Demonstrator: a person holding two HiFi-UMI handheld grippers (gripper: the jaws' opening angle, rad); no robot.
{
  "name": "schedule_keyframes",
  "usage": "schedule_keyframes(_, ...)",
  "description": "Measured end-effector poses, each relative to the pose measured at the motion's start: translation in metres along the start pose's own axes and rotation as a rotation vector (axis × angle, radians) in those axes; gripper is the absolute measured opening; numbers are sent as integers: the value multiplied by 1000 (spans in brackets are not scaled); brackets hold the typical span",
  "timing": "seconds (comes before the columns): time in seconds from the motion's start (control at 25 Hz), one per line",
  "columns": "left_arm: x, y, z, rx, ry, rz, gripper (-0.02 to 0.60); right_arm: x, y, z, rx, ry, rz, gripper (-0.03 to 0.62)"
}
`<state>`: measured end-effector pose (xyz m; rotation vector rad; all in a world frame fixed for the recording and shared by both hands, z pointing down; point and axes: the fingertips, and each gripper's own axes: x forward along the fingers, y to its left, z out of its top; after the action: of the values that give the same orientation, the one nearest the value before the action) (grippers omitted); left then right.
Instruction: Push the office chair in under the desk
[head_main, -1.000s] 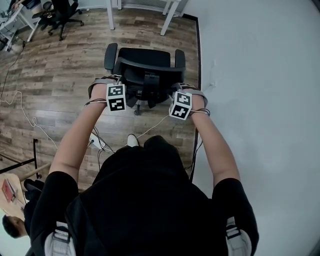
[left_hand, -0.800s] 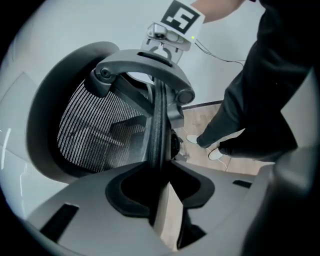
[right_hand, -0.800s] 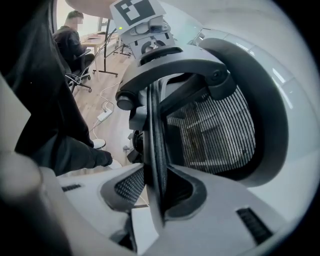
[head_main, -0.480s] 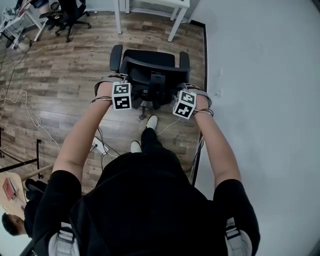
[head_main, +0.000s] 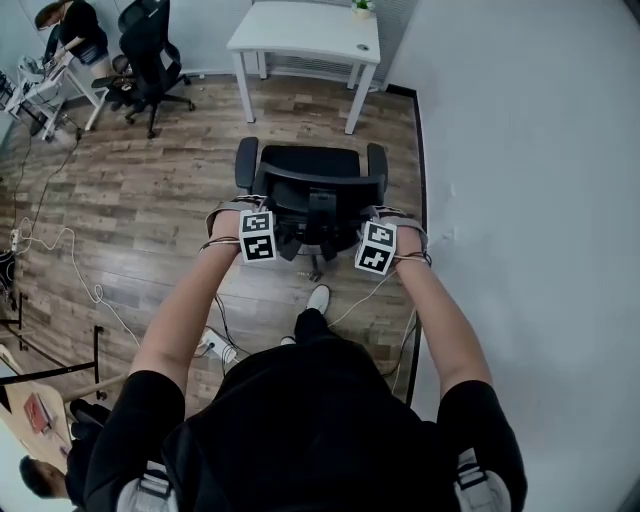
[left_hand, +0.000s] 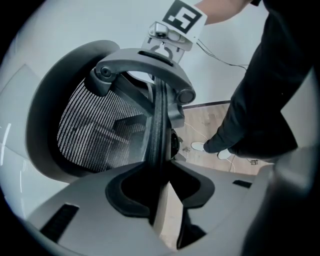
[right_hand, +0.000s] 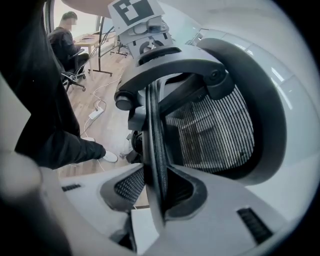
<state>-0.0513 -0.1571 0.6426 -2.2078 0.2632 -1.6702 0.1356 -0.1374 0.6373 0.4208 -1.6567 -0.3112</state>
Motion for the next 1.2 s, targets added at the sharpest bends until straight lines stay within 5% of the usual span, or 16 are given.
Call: schedule_keyframes(1.2,76,188,-44,-23,53,5,120,96,-184,14,1,-5,-3,118)
